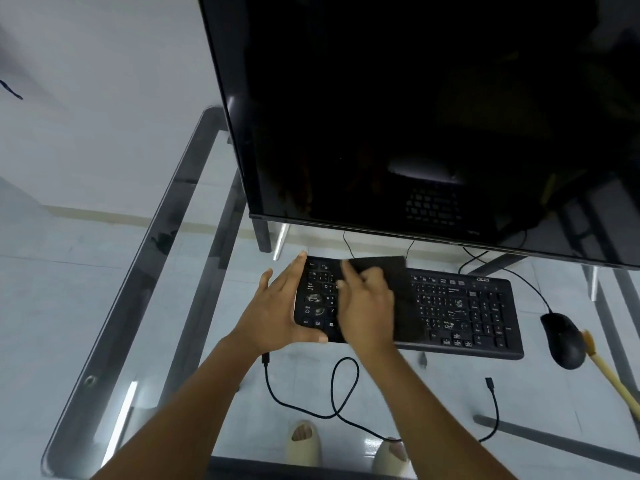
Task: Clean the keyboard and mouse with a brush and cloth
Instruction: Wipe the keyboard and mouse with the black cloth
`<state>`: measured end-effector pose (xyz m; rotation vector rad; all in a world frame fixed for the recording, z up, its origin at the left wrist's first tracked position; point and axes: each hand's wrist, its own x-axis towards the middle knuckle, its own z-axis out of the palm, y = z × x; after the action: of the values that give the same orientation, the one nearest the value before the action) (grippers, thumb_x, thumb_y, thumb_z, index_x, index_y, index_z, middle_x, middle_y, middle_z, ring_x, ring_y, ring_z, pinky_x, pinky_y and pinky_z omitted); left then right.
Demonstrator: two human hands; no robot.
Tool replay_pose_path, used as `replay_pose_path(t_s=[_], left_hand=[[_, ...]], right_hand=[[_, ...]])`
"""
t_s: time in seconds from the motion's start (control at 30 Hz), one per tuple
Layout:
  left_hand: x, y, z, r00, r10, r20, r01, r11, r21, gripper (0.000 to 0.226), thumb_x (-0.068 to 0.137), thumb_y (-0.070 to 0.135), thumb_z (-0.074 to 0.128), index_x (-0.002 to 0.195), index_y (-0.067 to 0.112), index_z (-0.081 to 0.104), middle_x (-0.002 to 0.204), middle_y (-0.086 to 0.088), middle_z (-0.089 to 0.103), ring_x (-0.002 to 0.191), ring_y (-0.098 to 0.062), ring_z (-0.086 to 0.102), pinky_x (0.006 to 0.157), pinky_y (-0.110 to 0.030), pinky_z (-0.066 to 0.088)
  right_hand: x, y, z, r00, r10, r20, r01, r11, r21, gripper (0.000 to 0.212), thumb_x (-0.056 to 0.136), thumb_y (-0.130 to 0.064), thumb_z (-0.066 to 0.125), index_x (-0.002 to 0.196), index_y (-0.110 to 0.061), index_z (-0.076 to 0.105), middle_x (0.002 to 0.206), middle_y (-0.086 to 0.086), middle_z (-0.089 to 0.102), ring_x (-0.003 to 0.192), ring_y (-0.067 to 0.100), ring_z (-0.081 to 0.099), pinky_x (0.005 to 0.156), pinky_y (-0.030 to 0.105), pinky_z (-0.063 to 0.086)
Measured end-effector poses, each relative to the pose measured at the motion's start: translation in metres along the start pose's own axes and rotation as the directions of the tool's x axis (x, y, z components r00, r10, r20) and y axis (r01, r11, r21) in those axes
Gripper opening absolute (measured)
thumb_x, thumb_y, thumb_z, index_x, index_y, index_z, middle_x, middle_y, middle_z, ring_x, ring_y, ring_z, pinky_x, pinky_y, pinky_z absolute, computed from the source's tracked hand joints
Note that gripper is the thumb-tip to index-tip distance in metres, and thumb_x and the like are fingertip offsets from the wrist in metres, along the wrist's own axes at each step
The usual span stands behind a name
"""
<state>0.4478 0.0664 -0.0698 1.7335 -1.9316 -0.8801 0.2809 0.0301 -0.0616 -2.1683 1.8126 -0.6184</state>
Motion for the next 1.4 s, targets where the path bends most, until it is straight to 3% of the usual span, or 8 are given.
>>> replay_pose_path(t_s=[0.13,0.3,0.57,0.7,0.87,1.03,1.2,1.4], left_hand=[[0.0,0.0,-0.001,0.999,0.039,-0.024,-0.038,0.999,0.006,0.134,0.057,0.067,0.076,0.151,0.022,-0.009,0.154,0.018,0.012,0.138,0.011,0.008,0.119,-0.043,0.002],[-0.001,0.005,-0.005,1.0,0.007,-0.026,-0.008,0.999,-0.042,0.136,0.053,0.062,0.082,0.151,0.023,-0.004,0.141,0.026,0.016,0.11,0.037,-0.021,0.106,-0.015,-0.016],[-0.001,-0.003,0.001,0.999,0.035,-0.032,-0.034,0.999,0.029,0.132,0.057,0.069,0.072,0.152,0.019,-0.004,0.152,0.008,0.029,0.14,-0.004,0.023,0.117,-0.033,-0.001],[-0.001,-0.002,0.0,1.0,0.015,-0.027,-0.015,1.0,0.001,0.137,0.051,0.079,0.069,0.151,0.022,-0.004,0.156,0.011,0.02,0.137,0.006,0.012,0.117,-0.033,-0.004],[0.0,-0.001,0.001,0.999,0.014,-0.038,-0.013,1.0,0.026,0.136,0.051,0.077,0.07,0.151,0.019,-0.002,0.155,0.006,0.023,0.143,-0.008,0.019,0.116,-0.036,-0.004],[0.0,-0.005,0.001,0.999,0.036,-0.036,-0.033,0.998,0.06,0.133,0.056,0.074,0.07,0.151,0.019,-0.004,0.155,0.006,0.025,0.143,-0.004,0.017,0.119,-0.041,0.002],[0.0,-0.002,-0.001,1.0,0.018,-0.004,-0.018,0.999,0.028,0.137,0.051,0.077,0.071,0.15,0.026,-0.008,0.157,0.01,0.018,0.139,0.004,0.009,0.117,-0.035,-0.007],[-0.001,-0.003,-0.001,1.0,0.002,0.002,-0.002,0.999,0.042,0.142,0.047,0.08,0.07,0.15,0.026,-0.011,0.157,0.009,0.018,0.14,0.004,0.008,0.118,-0.037,-0.005]], right_hand=[[-0.004,-0.032,0.011,0.958,-0.24,0.156,0.244,0.97,-0.004,0.048,0.09,-0.022,0.062,0.137,-0.02,0.052,0.091,0.005,0.051,0.076,0.02,0.053,0.068,0.035,0.047],[0.002,0.028,-0.016,0.995,-0.065,0.078,0.061,0.997,0.047,0.04,0.091,-0.018,0.063,0.13,-0.021,0.06,0.092,0.006,0.051,0.067,0.021,0.055,0.071,0.035,0.056],[-0.028,-0.026,-0.004,0.93,-0.289,0.228,0.261,0.954,0.145,0.038,0.088,-0.014,0.062,0.123,-0.028,0.064,0.089,0.001,0.052,0.076,0.014,0.054,0.07,0.035,0.05],[-0.027,0.021,-0.026,0.961,-0.189,0.201,0.143,0.964,0.222,0.035,0.088,-0.01,0.066,0.118,-0.028,0.068,0.089,-0.009,0.044,0.074,-0.009,0.05,0.077,0.007,0.045],[-0.041,0.027,-0.014,0.989,-0.089,0.115,0.069,0.983,0.172,0.035,0.088,-0.016,0.065,0.121,-0.029,0.065,0.09,-0.006,0.046,0.069,0.015,0.054,0.069,0.04,0.055],[-0.04,-0.012,-0.003,0.943,-0.263,0.203,0.217,0.95,0.225,0.037,0.083,-0.011,0.068,0.117,-0.028,0.069,0.089,-0.001,0.053,0.075,0.008,0.052,0.07,0.023,0.049],[-0.042,0.061,-0.046,0.979,-0.122,0.161,0.09,0.977,0.194,0.045,0.084,-0.006,0.072,0.121,-0.031,0.064,0.091,-0.006,0.048,0.057,-0.005,0.045,0.065,0.0,0.037],[-0.06,0.035,-0.02,0.986,-0.108,0.125,0.079,0.974,0.212,0.038,0.087,-0.02,0.058,0.123,-0.031,0.063,0.091,-0.003,0.052,0.068,0.013,0.055,0.067,0.037,0.055]])
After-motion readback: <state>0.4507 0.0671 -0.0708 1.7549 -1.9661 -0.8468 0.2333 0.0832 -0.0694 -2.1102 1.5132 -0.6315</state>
